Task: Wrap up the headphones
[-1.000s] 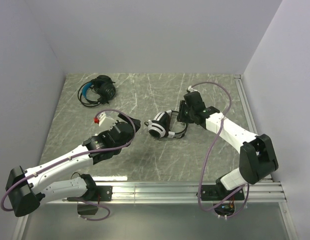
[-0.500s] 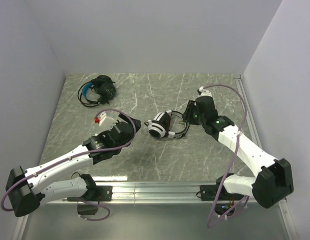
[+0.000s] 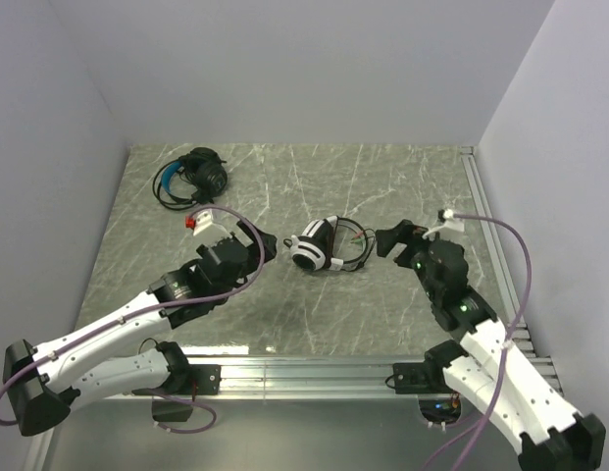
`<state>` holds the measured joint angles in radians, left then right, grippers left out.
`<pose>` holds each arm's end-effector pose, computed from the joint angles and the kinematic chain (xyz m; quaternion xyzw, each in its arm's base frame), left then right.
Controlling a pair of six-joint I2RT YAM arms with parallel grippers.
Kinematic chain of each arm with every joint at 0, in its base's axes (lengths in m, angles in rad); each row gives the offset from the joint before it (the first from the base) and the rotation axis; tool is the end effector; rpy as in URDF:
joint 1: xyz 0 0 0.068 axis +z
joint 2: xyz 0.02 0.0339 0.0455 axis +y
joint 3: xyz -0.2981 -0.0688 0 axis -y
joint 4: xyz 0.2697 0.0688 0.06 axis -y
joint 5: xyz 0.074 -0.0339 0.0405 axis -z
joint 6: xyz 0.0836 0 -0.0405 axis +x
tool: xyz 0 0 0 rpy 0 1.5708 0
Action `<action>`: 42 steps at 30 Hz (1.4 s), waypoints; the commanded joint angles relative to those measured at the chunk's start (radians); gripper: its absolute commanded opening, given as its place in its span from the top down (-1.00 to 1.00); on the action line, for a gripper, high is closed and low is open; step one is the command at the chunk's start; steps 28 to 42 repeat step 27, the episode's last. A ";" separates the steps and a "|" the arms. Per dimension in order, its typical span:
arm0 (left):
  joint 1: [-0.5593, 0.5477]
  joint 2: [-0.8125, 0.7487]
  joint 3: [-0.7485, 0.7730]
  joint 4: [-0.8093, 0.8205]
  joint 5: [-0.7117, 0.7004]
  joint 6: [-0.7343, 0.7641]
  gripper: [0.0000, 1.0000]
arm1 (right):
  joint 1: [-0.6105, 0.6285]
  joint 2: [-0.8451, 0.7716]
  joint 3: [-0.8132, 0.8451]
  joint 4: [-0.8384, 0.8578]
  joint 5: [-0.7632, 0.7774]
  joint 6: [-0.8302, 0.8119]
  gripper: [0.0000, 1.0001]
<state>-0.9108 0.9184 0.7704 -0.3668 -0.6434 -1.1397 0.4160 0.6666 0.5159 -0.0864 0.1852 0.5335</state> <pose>0.1851 -0.1567 0.3006 -0.2518 0.7960 -0.2669 0.4815 0.2012 0.0721 0.2800 0.1030 0.7777 0.2169 0.5810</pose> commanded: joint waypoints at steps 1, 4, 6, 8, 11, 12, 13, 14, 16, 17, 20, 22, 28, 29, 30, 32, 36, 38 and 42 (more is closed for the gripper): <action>0.003 -0.067 -0.020 0.064 0.013 0.193 -0.92 | -0.005 -0.108 -0.068 0.083 0.079 -0.007 -1.00; 0.000 -0.160 -0.069 0.091 -0.012 0.274 -0.99 | -0.003 -0.208 -0.135 0.085 0.102 -0.003 -1.00; 0.000 -0.226 -0.101 0.101 -0.031 0.325 -0.99 | -0.003 -0.265 -0.155 0.080 0.109 0.003 -1.00; 0.000 -0.283 -0.118 0.095 -0.062 0.345 -0.99 | -0.003 -0.310 -0.178 0.080 0.112 0.005 -1.00; 0.001 -0.349 -0.157 0.052 -0.111 0.313 -0.99 | -0.003 -0.346 -0.195 0.077 0.111 0.006 -1.00; 0.001 -0.366 -0.167 0.058 -0.105 0.333 -0.99 | -0.003 -0.352 -0.197 0.073 0.109 0.006 -1.00; 0.000 -0.383 -0.178 0.063 -0.104 0.339 -0.99 | -0.003 -0.358 -0.201 0.071 0.109 0.008 -1.00; 0.000 -0.421 -0.201 0.074 -0.099 0.337 -0.99 | -0.003 -0.369 -0.203 0.070 0.109 0.008 -1.00; 0.000 -0.481 -0.229 0.094 -0.088 0.347 -0.99 | -0.003 -0.377 -0.206 0.073 0.106 0.008 -1.00; 0.000 -0.501 -0.240 0.103 -0.082 0.348 -0.99 | -0.003 -0.378 -0.206 0.074 0.105 0.006 -1.00; 0.000 -0.567 -0.276 0.130 -0.072 0.359 -0.99 | -0.003 -0.387 -0.209 0.073 0.102 0.013 -1.00; 0.000 -0.593 -0.283 0.132 -0.078 0.360 -0.99 | -0.005 -0.392 -0.214 0.076 0.093 0.013 -1.00; 0.000 -0.592 -0.266 0.109 -0.096 0.368 -0.99 | -0.005 -0.368 -0.211 0.079 0.082 0.019 -1.00; 0.000 -0.592 -0.266 0.109 -0.096 0.368 -0.99 | -0.005 -0.368 -0.211 0.079 0.082 0.019 -1.00; 0.000 -0.592 -0.266 0.109 -0.096 0.368 -0.99 | -0.005 -0.368 -0.211 0.079 0.082 0.019 -1.00; 0.000 -0.592 -0.266 0.109 -0.096 0.368 -0.99 | -0.005 -0.368 -0.211 0.079 0.082 0.019 -1.00; 0.000 -0.592 -0.266 0.109 -0.096 0.368 -0.99 | -0.005 -0.368 -0.211 0.079 0.082 0.019 -1.00; 0.000 -0.592 -0.266 0.109 -0.096 0.368 -0.99 | -0.005 -0.368 -0.211 0.079 0.082 0.019 -1.00; 0.000 -0.592 -0.266 0.109 -0.096 0.368 -0.99 | -0.005 -0.368 -0.211 0.079 0.082 0.019 -1.00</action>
